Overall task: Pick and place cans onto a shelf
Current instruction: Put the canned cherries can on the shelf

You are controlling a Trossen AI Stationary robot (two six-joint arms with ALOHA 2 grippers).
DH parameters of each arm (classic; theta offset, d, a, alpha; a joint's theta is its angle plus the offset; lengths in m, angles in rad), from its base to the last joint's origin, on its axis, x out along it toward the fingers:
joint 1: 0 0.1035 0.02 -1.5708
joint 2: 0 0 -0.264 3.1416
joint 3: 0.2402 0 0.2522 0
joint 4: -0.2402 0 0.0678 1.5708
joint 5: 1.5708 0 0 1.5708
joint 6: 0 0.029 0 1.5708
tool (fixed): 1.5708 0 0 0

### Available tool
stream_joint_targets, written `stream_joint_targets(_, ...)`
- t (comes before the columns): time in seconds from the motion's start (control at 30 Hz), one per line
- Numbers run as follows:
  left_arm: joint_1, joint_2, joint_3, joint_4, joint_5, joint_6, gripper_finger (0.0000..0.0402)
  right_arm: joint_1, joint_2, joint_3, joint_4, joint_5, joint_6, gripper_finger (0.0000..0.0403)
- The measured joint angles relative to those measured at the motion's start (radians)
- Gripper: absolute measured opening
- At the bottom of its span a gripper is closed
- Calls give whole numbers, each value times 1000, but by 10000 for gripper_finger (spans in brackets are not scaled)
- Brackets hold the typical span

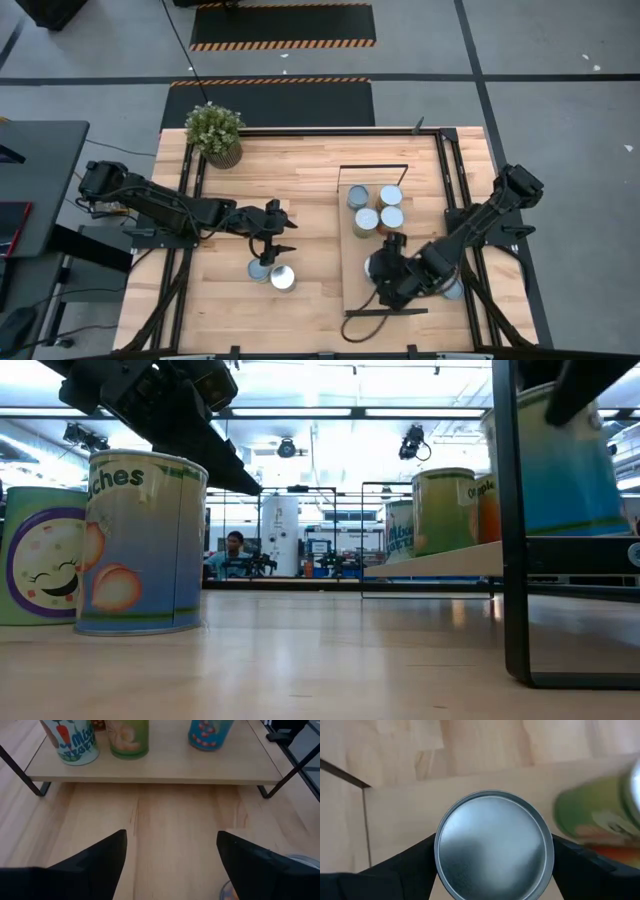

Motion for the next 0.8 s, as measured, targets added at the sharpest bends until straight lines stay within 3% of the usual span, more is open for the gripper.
stream_joint_targets(0.23, 0, 0, 0, 12, -68, -21, 313, 63, -31, 0, -112, 113, 155, 338)
stream_joint_targets(0.57, 0, 1, 0, 12, -95, -19, 313, 45, -65, -7, -191, 123, 179, 338)
stream_joint_targets(0.8, 0, 1, 0, 5, -94, -23, 313, 56, -143, -132, -130, 120, 256, 338)
